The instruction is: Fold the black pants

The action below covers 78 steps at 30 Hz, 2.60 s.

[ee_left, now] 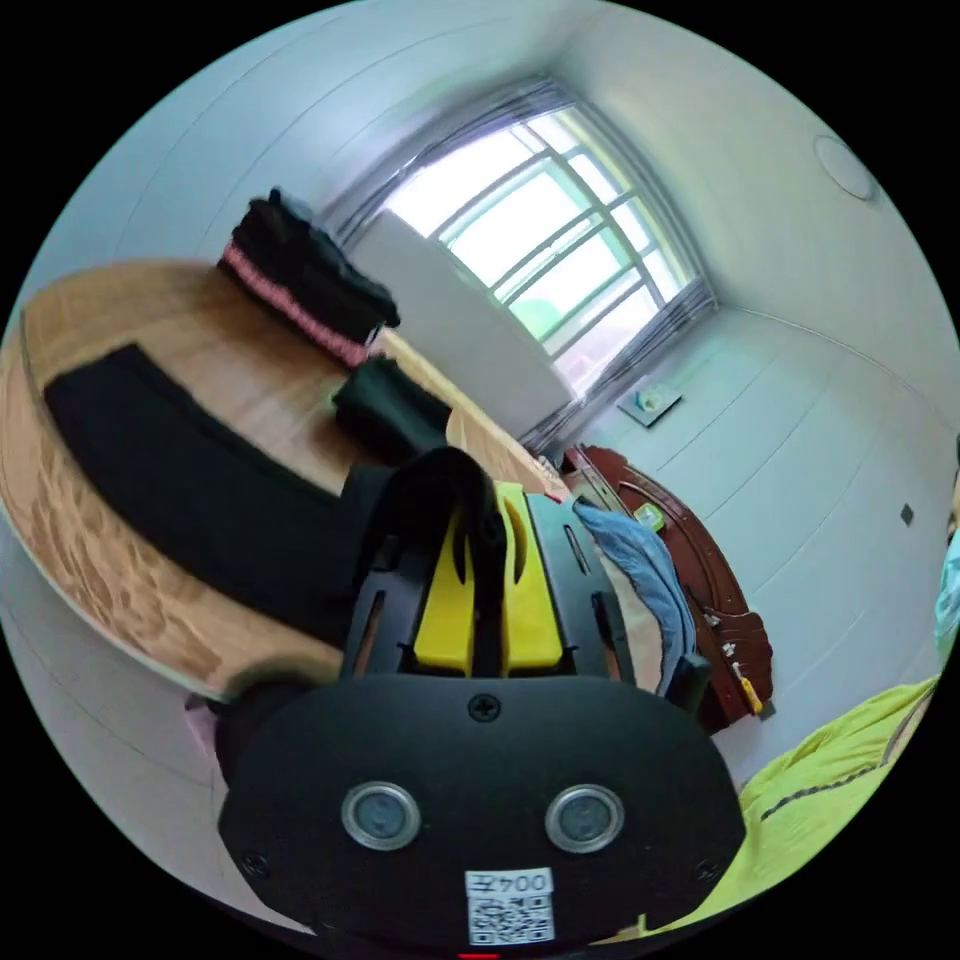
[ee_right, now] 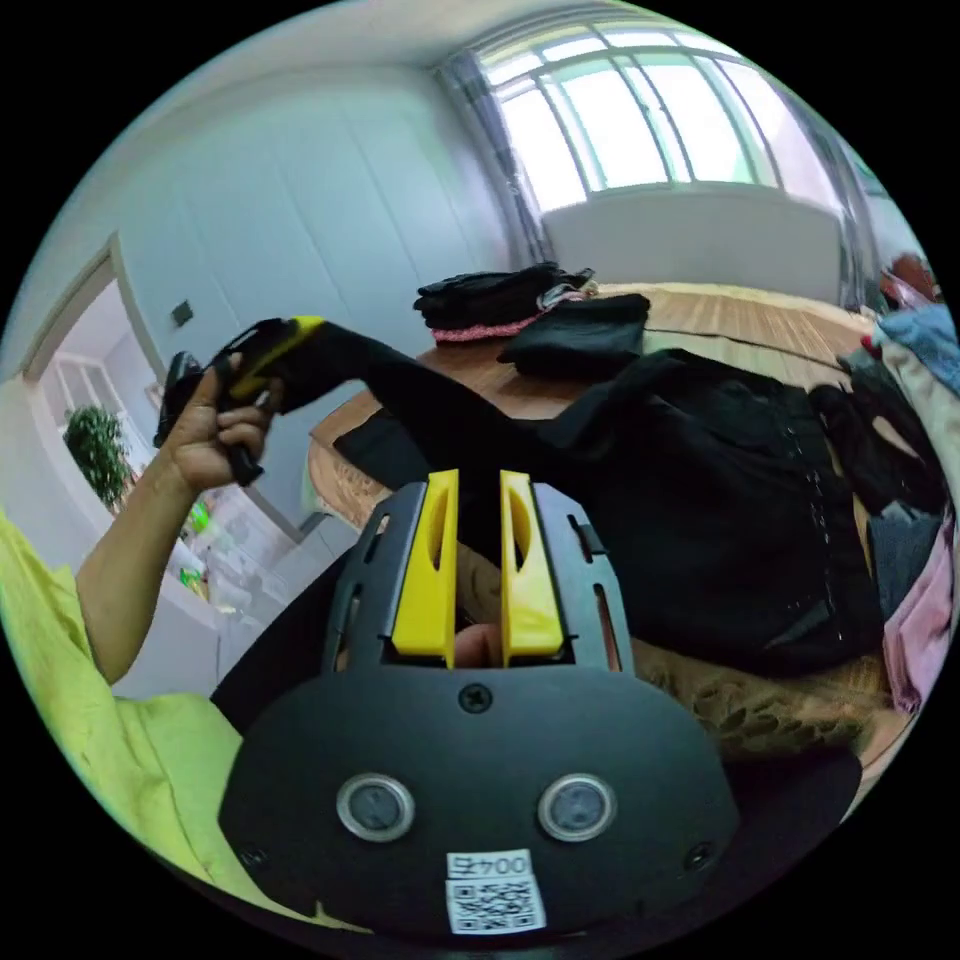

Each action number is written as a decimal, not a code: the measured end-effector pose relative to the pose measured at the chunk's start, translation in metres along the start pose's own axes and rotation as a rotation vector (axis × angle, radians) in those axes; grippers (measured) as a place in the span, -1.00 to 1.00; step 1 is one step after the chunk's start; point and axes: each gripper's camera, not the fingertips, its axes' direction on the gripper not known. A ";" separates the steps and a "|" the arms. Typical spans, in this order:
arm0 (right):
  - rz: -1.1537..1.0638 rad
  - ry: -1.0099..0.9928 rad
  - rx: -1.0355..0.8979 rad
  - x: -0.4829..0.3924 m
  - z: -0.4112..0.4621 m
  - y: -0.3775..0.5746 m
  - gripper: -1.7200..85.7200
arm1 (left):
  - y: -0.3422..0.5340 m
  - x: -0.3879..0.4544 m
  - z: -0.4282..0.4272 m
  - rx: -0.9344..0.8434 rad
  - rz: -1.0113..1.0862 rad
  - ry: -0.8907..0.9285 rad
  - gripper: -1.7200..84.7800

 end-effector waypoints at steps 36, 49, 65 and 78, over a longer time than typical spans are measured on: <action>0.142 0.214 -0.468 0.232 0.046 -0.157 -0.74 | -0.248 -0.108 0.318 -0.806 0.730 -1.307 -0.66; 0.118 0.263 -0.465 0.241 0.063 -0.182 -0.76 | -0.279 -0.135 0.349 -0.787 0.403 -0.979 -0.36; 0.131 0.176 -0.434 0.264 0.063 -0.217 -0.76 | -0.191 -0.038 0.711 -1.115 1.192 -0.699 -0.49; -0.250 0.131 -0.578 0.346 0.095 -0.410 -0.67 | -0.182 -0.030 0.774 -1.347 1.241 -0.449 -0.79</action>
